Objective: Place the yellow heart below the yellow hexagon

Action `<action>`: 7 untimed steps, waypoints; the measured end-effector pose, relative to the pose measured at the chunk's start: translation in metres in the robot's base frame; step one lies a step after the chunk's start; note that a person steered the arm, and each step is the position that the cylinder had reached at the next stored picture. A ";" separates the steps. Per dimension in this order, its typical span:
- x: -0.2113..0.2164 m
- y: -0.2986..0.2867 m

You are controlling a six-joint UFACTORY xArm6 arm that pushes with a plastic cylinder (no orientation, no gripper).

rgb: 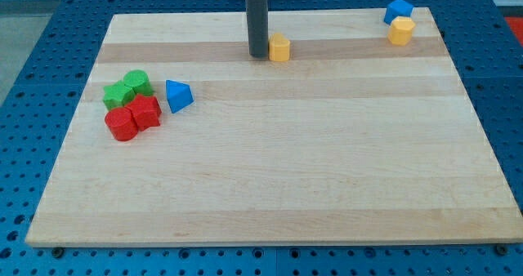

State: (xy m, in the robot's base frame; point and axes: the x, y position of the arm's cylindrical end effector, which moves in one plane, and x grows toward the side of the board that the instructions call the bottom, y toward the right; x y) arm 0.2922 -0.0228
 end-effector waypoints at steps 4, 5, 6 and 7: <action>-0.007 0.060; 0.012 0.061; 0.029 0.061; 0.038 0.073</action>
State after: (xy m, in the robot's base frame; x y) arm 0.3304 0.0502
